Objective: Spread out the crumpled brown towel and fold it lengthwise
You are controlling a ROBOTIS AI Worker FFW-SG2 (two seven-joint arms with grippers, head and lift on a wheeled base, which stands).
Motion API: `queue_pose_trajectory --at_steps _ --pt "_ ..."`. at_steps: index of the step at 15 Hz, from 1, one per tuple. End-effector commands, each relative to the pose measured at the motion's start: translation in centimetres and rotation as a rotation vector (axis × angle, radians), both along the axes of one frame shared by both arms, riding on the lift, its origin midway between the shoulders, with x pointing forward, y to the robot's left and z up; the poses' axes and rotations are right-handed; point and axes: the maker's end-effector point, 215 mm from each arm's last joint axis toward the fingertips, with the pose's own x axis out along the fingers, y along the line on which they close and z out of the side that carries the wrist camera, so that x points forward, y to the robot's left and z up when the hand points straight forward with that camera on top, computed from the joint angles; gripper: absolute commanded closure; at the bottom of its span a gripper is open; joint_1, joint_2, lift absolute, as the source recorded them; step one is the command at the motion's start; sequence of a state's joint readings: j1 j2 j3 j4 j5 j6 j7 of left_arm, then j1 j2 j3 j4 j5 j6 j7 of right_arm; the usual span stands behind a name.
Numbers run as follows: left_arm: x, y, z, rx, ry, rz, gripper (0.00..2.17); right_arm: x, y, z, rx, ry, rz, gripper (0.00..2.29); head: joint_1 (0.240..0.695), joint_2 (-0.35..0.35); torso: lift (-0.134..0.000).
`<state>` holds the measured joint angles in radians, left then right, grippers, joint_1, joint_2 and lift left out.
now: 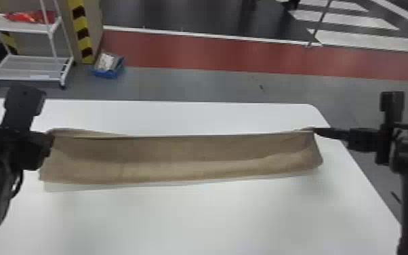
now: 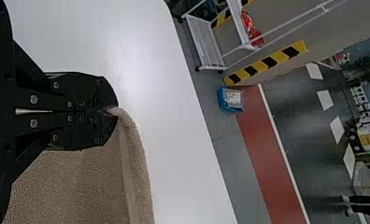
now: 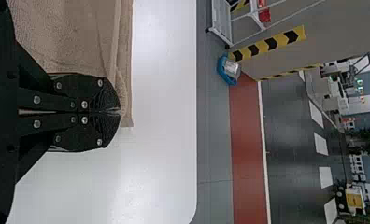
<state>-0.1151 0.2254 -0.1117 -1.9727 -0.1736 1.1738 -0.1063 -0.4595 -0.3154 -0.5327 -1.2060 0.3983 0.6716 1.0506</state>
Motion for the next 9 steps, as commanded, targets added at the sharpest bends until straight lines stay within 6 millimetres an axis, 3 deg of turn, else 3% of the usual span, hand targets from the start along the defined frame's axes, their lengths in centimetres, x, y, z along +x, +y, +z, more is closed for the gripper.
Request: queue_pose_trajectory --at_steps 1,7,8,9 --pt "-0.5 1.6 -0.3 0.037 0.019 0.030 1.60 0.6 -0.2 -1.1 -0.025 0.035 -0.019 1.41 0.695 -0.185 -0.125" --pt "-0.8 1.8 -1.5 0.052 0.045 0.038 1.58 1.5 1.8 -2.0 -0.010 0.034 -0.023 1.36 0.695 -0.160 -0.125" --pt "-0.7 1.8 -1.5 0.054 0.041 0.042 1.55 1.4 1.7 -2.5 -0.013 0.038 -0.035 1.12 0.695 -0.156 -0.125" --pt "-0.3 1.5 -1.1 0.056 0.020 0.034 1.30 1.2 1.6 -2.9 -0.019 0.043 -0.043 1.10 0.695 -0.152 -0.125"
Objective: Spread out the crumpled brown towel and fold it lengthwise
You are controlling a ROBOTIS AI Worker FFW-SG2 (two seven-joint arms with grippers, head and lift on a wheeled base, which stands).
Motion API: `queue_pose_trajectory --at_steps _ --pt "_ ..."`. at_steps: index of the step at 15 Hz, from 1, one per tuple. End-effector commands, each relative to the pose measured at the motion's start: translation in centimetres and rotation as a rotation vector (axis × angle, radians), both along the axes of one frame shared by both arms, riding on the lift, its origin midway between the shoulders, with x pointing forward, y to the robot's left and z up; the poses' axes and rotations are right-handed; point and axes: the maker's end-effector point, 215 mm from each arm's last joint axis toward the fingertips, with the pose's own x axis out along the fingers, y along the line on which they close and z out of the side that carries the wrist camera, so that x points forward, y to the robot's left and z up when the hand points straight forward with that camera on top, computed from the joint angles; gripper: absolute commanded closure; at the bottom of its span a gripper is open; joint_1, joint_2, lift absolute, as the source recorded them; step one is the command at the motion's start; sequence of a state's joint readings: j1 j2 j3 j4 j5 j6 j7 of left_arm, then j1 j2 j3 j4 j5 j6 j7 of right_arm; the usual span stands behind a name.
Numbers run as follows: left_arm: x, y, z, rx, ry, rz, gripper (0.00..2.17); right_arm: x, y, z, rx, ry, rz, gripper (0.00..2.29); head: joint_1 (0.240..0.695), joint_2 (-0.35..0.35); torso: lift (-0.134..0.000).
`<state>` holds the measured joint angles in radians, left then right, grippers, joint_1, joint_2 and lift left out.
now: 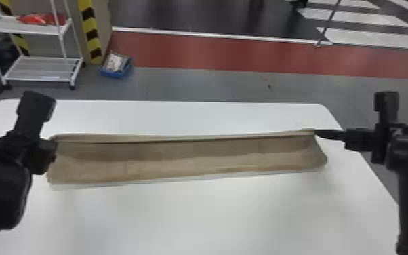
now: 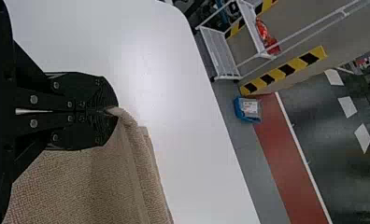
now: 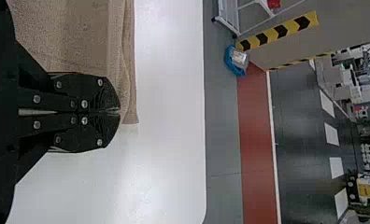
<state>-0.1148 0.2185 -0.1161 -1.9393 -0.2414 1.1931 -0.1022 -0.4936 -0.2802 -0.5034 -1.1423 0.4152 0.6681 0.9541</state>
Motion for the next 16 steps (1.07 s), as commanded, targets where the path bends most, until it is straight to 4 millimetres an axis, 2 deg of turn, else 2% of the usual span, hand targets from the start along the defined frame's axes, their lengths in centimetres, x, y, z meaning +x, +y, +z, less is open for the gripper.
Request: queue_pose_trajectory --at_steps 1,2,3,4,5,9,12,14,16 --pt "0.7 -0.9 0.3 -0.002 -0.028 -0.022 1.14 -0.1 0.5 -0.8 0.002 0.004 -0.013 0.94 0.695 -0.152 -0.125" --pt "1.5 -1.6 0.7 0.008 -0.062 -0.035 0.81 -0.2 0.8 -1.7 0.003 0.008 -0.036 0.35 0.695 -0.153 -0.125" --pt "1.6 -2.1 0.6 0.007 -0.064 -0.043 0.44 -0.3 0.9 -2.2 -0.004 0.011 -0.048 0.02 0.695 -0.155 -0.125" --pt "1.9 -2.6 0.5 0.014 -0.073 -0.047 0.15 -0.3 1.3 -2.6 0.000 0.007 -0.052 0.00 0.695 -0.157 -0.125" --pt "2.4 -3.0 0.8 0.031 -0.099 -0.049 0.07 -0.3 1.0 -2.5 0.010 -0.003 -0.067 0.00 0.695 -0.161 -0.125" --pt "2.8 -3.7 0.7 0.054 -0.129 -0.048 0.07 -0.8 0.3 -2.7 0.044 -0.031 -0.094 0.04 0.695 -0.169 -0.125" --pt "1.5 -3.3 -0.2 0.022 -0.138 -0.038 0.07 -2.3 -0.8 -2.2 0.051 -0.058 -0.112 0.06 0.695 -0.181 -0.125" --pt "0.7 -2.7 0.0 -0.021 -0.148 -0.032 0.09 -3.1 -1.1 -1.7 0.060 -0.054 -0.116 0.10 0.695 -0.188 -0.125" --pt "-0.1 -2.1 0.1 -0.063 -0.148 -0.019 0.09 -4.1 -2.0 -2.0 0.077 -0.044 -0.138 0.15 0.695 -0.192 -0.125"
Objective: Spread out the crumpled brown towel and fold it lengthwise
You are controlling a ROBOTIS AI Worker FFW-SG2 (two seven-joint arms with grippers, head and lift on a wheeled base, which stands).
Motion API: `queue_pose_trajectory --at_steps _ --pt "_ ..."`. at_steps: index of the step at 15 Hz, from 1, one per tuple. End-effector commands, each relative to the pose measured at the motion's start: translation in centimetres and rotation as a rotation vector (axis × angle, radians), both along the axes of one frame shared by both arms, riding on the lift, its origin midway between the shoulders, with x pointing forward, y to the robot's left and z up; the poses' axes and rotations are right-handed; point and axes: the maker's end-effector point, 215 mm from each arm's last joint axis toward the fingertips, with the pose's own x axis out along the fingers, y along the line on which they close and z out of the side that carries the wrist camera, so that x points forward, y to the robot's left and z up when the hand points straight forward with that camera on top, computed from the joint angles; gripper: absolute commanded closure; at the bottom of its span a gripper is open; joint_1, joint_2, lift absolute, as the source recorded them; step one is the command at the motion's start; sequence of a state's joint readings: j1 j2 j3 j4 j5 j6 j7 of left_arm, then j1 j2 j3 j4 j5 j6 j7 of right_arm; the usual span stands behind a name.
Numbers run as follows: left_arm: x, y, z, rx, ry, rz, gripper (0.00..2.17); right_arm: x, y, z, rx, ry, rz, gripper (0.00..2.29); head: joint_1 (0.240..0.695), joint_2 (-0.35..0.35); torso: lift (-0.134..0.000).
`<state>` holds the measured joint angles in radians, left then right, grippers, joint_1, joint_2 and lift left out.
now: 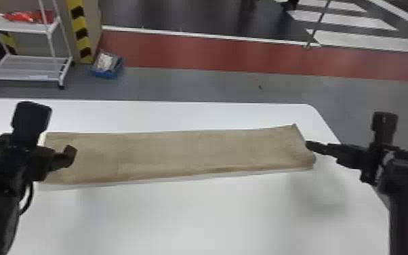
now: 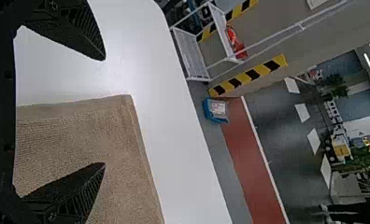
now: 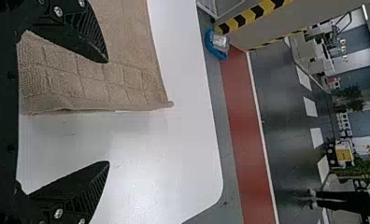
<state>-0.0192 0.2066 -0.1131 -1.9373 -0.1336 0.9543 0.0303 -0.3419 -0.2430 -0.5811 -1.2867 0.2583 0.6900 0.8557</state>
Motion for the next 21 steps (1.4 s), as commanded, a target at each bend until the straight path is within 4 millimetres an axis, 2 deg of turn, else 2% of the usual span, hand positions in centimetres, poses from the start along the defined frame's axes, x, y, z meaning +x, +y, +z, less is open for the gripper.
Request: queue_pose_trajectory --at_steps 1,4,5,6,8,11,14,17,19,21 --pt "-0.9 0.3 0.4 -0.074 -0.007 0.005 0.09 -1.3 -0.7 -0.6 0.023 0.013 -0.021 0.15 0.695 -0.193 -0.125" --pt "-2.0 0.3 -0.7 -0.155 0.020 0.000 0.09 -2.6 -1.4 -1.5 0.030 0.027 -0.034 0.19 0.695 -0.204 -0.125" --pt "-2.3 0.3 -0.8 -0.175 0.024 -0.001 0.12 -2.9 -1.4 -1.9 0.031 0.036 -0.034 0.19 0.695 -0.209 -0.125" --pt "-3.0 0.2 -1.4 -0.205 0.056 -0.008 0.22 -3.3 -1.3 -2.2 0.031 0.042 -0.032 0.19 0.695 -0.212 -0.125" --pt "-4.1 0.2 -2.6 -0.254 0.112 -0.004 0.28 -3.5 -0.9 -2.6 0.037 0.053 -0.024 0.29 0.695 -0.218 -0.125" --pt "-5.2 1.4 -3.8 -0.251 0.165 0.027 0.28 -4.0 -0.3 -3.5 0.036 0.066 -0.012 0.29 0.695 -0.215 -0.125" --pt "-5.4 2.2 -3.9 -0.259 0.167 0.037 0.28 -3.5 0.4 -3.3 0.019 0.043 0.009 0.29 0.695 -0.203 -0.125" --pt "-5.6 2.6 -4.0 -0.261 0.168 0.047 0.28 -2.5 2.3 -1.8 0.017 -0.001 0.055 0.29 0.695 -0.183 -0.125" --pt "-5.6 2.4 -4.0 -0.268 0.169 0.042 0.42 -2.3 2.9 -1.6 0.015 -0.002 0.068 0.48 0.695 -0.168 -0.125" --pt "-6.0 2.1 -4.5 -0.283 0.189 0.035 0.45 -2.3 2.9 -1.6 0.015 -0.002 0.073 0.67 0.695 -0.160 -0.125"
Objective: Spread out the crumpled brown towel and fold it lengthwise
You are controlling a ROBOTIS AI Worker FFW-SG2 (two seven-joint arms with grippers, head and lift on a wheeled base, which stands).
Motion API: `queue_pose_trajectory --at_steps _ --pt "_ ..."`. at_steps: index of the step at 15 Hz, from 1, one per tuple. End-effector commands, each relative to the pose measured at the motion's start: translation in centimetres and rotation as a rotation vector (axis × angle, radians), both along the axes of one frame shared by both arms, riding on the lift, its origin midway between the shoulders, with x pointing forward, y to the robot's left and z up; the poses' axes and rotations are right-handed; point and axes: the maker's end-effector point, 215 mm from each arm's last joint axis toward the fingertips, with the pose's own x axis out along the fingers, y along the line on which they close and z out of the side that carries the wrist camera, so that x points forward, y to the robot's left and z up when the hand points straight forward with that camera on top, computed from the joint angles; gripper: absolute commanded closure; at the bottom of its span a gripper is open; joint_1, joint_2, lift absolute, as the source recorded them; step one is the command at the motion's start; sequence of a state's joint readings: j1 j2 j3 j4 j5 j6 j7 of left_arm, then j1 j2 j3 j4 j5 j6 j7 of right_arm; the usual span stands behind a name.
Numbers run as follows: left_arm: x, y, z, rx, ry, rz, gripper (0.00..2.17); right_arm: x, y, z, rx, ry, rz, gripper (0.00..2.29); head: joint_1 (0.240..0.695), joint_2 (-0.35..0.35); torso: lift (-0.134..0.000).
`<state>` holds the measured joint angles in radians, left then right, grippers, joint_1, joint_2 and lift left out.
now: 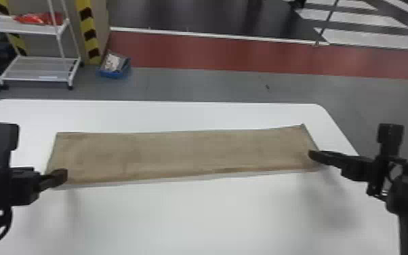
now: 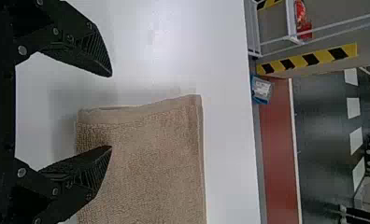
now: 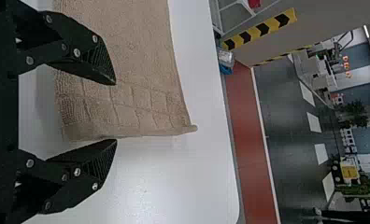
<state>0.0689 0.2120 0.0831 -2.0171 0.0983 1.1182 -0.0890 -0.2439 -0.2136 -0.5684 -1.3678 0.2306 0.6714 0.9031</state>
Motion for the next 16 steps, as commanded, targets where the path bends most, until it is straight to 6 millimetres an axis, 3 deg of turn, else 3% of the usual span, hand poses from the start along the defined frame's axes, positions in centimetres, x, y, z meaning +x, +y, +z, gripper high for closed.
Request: queue_pose_trajectory --at_steps 1,3,4,10,16 --pt "-0.5 -0.1 -0.5 -0.015 0.022 -0.002 0.73 0.1 0.3 0.3 0.011 -0.005 0.015 0.86 0.695 -0.159 -0.125" --pt "-1.4 -0.1 -1.3 -0.032 0.064 0.004 1.47 0.0 0.2 0.9 0.025 -0.015 0.028 1.34 0.695 -0.157 -0.125" --pt "-1.7 0.0 -1.6 -0.040 0.080 0.007 1.75 0.0 0.6 1.1 0.038 -0.019 0.044 1.47 0.695 -0.157 -0.125" --pt "-2.0 0.1 -1.3 -0.039 0.084 0.007 1.79 -0.8 0.4 1.1 0.066 -0.018 0.050 1.48 0.695 -0.157 -0.125" --pt "-3.6 1.4 -0.6 -0.021 0.070 0.023 1.79 -5.0 -1.1 2.5 0.143 -0.028 0.003 1.48 0.695 -0.158 -0.125"
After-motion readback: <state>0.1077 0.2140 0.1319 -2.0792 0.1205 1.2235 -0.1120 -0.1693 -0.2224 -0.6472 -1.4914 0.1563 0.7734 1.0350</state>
